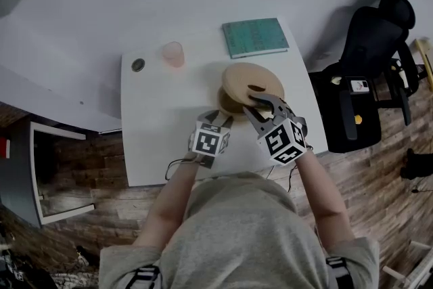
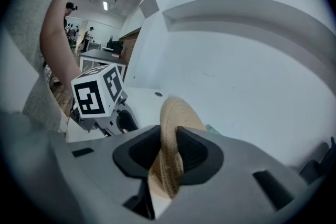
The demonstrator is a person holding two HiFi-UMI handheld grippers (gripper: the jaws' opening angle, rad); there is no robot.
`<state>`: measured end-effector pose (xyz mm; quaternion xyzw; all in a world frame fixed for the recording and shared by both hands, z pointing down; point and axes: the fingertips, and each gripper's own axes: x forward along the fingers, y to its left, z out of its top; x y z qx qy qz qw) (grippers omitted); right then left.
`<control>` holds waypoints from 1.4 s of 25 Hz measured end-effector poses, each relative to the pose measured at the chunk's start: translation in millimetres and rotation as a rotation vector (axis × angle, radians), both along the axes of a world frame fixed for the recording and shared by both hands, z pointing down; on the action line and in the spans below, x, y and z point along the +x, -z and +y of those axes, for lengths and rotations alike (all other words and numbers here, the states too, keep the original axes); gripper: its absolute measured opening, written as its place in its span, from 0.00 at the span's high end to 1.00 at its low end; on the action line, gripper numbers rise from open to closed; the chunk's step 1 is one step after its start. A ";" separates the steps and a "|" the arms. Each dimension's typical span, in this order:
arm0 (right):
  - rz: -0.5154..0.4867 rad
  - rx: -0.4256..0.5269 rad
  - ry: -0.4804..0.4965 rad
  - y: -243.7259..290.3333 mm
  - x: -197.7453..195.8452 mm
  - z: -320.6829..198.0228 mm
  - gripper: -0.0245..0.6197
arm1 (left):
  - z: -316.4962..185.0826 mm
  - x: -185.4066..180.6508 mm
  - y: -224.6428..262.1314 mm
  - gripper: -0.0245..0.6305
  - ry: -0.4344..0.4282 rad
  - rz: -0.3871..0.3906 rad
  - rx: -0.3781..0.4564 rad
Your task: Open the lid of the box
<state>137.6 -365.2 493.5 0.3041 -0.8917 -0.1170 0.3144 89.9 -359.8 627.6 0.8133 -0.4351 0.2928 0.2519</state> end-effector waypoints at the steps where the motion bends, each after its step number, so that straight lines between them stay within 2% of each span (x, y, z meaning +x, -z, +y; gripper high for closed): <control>1: -0.023 0.001 -0.019 2.7 3.0 -1.3 0.81 | 0.5 -1.3 1.1 0.70 0.011 -0.001 0.002; 4: -0.101 -0.001 -0.083 12.7 16.2 -5.1 0.81 | 3.1 -5.7 5.3 0.77 0.044 -0.005 0.015; 14: -0.398 -0.055 -0.306 36.6 67.5 -6.0 0.82 | 19.0 -27.9 25.5 0.90 0.157 -0.006 0.077; 21: -0.585 -0.089 -0.434 46.3 99.9 1.4 0.82 | 31.6 -34.7 45.2 0.94 0.201 0.034 0.114; 26: -0.726 -0.118 -0.501 53.6 117.2 15.1 0.82 | 44.2 -37.5 62.9 0.94 0.198 0.065 0.144; 35: -0.851 -0.121 -0.588 66.2 131.7 60.0 0.82 | 82.3 -50.9 99.2 0.95 0.186 0.119 0.183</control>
